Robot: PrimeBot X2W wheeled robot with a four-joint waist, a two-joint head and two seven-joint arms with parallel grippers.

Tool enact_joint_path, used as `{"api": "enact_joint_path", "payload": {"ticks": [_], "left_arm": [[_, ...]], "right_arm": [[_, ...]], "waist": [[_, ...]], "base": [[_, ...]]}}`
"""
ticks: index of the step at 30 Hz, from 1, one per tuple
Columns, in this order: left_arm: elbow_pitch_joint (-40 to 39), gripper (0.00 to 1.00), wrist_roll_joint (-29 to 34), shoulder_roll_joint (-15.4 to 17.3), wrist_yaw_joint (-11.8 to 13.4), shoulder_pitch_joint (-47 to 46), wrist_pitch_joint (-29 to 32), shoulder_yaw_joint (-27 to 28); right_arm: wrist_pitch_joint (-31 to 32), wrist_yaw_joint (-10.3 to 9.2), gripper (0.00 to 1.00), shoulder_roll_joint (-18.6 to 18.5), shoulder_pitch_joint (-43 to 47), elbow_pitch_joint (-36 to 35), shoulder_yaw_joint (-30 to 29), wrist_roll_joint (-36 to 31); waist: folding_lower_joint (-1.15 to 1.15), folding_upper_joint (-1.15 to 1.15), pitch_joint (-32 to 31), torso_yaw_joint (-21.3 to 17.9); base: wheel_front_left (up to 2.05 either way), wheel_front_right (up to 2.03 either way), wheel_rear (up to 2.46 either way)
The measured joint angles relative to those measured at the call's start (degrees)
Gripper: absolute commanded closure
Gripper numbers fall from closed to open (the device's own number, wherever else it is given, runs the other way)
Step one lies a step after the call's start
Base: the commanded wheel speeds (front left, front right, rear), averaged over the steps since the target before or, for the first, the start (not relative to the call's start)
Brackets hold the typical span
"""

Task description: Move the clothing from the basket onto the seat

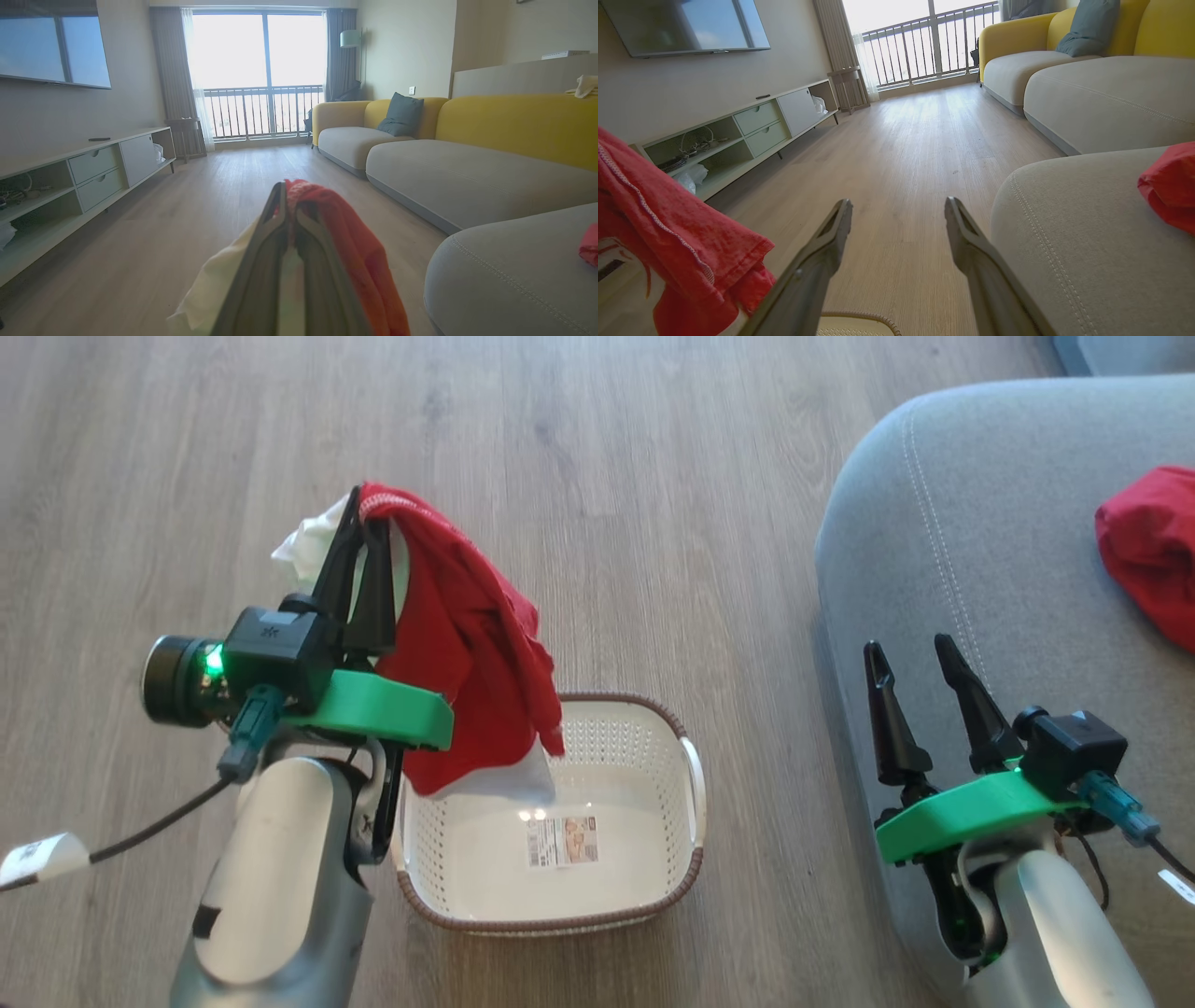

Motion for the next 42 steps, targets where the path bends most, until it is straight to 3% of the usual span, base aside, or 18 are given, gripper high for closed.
{"api": "enact_joint_path", "payload": {"ticks": [9,26,42], "left_arm": [[-5.35,1.0,1.67,0.01,-1.49,-0.48,-0.01,-1.69],[-9.04,1.0,2.19,0.09,-6.93,-1.5,-0.26,-12.57],[-8.27,1.0,1.79,0.12,-7.55,0.13,-0.26,-16.39]], "right_arm": [[0.0,0.0,0.0,0.12,0.88,0.33,-0.02,-0.52],[0.0,0.01,0.0,0.34,2.33,0.36,-0.4,-0.52],[0.0,0.0,0.0,0.44,2.46,0.56,-0.32,-0.52]], "waist": [[0.0,0.0,-2.05,0.26],[0.0,0.0,-2.88,0.49],[0.0,0.0,-3.83,-0.18]], "base": [[0.0,0.0,0.0],[0.0,0.0,0.0],[0.0,0.0,0.0]]}}
